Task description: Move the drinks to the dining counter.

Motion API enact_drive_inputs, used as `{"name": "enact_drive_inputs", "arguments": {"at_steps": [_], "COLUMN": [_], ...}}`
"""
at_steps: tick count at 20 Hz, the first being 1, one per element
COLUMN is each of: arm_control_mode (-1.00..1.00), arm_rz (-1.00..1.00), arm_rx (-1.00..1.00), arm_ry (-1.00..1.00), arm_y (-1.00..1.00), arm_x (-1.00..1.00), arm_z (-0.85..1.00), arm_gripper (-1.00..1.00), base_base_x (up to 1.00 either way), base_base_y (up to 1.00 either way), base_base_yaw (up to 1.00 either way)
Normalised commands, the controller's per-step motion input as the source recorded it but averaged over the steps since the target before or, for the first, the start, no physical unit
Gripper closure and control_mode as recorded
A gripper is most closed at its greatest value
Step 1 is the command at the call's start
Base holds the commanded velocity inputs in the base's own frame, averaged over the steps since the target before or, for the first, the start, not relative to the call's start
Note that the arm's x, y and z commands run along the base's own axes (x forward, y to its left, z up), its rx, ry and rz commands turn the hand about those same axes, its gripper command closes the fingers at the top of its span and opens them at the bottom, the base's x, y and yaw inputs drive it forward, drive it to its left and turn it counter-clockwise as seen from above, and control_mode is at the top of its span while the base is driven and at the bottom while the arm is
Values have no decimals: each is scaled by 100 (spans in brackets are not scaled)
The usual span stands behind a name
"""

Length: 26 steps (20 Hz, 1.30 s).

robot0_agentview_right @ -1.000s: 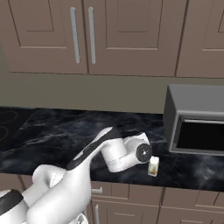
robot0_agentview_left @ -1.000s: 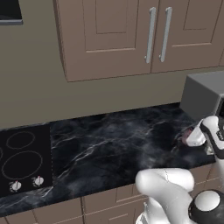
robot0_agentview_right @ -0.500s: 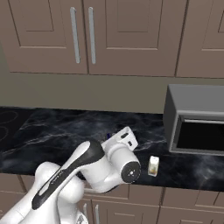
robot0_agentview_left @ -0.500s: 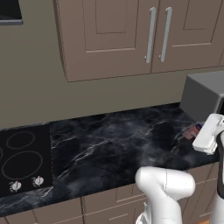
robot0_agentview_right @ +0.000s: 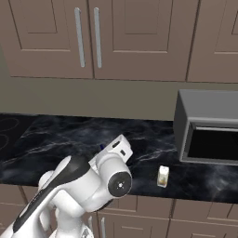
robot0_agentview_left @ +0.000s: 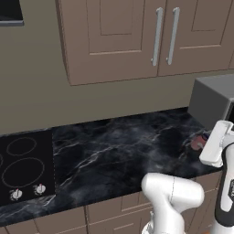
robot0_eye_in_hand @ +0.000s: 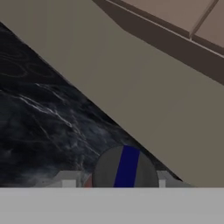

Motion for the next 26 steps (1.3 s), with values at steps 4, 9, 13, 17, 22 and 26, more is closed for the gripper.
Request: {"name": "enact_drive_inputs", "arguments": {"at_steps": [4,9,13,17,22,26], "arm_control_mode": [-100,100,100,100,100,100], "arm_rz": [0,0,0,0,0,0], "arm_rx": [0,0,0,0,0,0], "arm_ry": [0,0,0,0,0,0], "arm_y": [0,0,0,0,0,0], "arm_x": [0,0,0,0,0,0], "arm_z": [0,0,0,0,0,0], "arm_gripper": [100,100,100,100,100,100], "base_base_x": [0,-4,-41,-54,-59,-56], "base_base_y": [0,0,0,0,0,0], "base_base_yaw": [0,0,0,2,11,21]}}
